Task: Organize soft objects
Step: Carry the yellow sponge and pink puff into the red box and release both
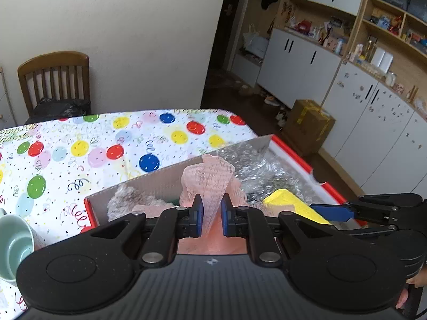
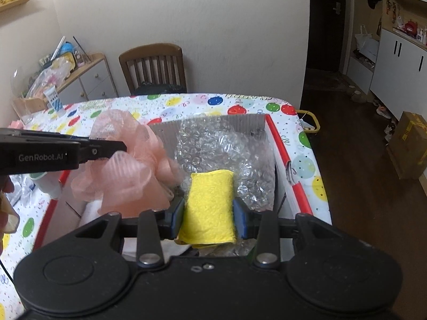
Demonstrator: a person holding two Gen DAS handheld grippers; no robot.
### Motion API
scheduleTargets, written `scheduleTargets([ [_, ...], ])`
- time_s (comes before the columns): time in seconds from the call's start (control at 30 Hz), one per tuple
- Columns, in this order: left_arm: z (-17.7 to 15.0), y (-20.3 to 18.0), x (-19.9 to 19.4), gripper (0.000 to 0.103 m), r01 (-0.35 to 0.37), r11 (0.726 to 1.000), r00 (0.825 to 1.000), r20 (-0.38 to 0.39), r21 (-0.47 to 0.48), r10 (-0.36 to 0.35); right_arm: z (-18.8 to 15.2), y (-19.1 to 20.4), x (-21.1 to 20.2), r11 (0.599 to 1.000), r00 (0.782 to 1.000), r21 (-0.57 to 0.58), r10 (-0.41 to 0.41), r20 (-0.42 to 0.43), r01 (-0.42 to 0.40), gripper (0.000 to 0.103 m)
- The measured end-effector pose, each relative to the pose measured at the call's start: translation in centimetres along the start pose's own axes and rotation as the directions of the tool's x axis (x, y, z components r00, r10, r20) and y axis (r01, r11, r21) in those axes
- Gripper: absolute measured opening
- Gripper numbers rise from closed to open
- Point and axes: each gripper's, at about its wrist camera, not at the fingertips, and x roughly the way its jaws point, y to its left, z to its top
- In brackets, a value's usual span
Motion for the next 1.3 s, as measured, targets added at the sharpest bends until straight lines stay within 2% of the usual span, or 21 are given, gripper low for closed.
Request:
scheduleTargets([
  [0.23, -0.7, 0.1, 1.5, 0.013, -0.046, 0.999, 0.998, -0.037, 0.018, 0.047, -0.3, -0.1, 1.2, 1.0, 0.999, -0.021, 0.01, -0.032, -0.01, 0.038],
  [0.6, -1.4, 0.3, 2.7, 0.013, -0.077, 0.997, 0.992, -0.099, 0.022, 0.079, -0.2, -0.3, 1.5, 1.0, 0.998, -0.007, 0.008, -0.07, -0.008, 0.039],
  [0.83, -1.4, -0.2, 2.0, 0.013, -0.096, 0.995, 0.991, -0.09, 0.03, 0.098, 0.1, 0.0, 1.4, 1.0, 0.998, -0.024, 0.008, -0.068, -0.01, 0.039],
  [0.93, -1.3, -0.4, 1.6, 0.019, -0.094, 0.995, 0.991, -0.089, 0.029, 0.096, 0.1, 0.0, 1.0, 0.999, 0.998, -0.032, 0.013, -0.058, -0.015, 0.043],
  [1.03, -1.4, -0.3, 1.2, 0.03, -0.083, 0.996, 0.993, -0.083, 0.018, 0.084, 0.0, 0.1, 0.5, 0.999, 0.998, -0.037, 0.019, -0.052, -0.021, 0.049],
  [1.17, -1.5, -0.3, 0.3, 0.056, -0.076, 0.997, 0.995, -0.06, 0.015, 0.077, -0.1, 0.1, -0.3, 0.999, 0.998, -0.035, 0.033, -0.045, -0.035, 0.051],
  [1.3, -1.5, -0.1, -1.0, 0.056, -0.067, 0.998, 0.997, -0.044, 0.004, 0.067, 0.0, 0.1, -1.5, 0.998, 0.998, -0.032, 0.052, -0.035, -0.053, 0.054],
])
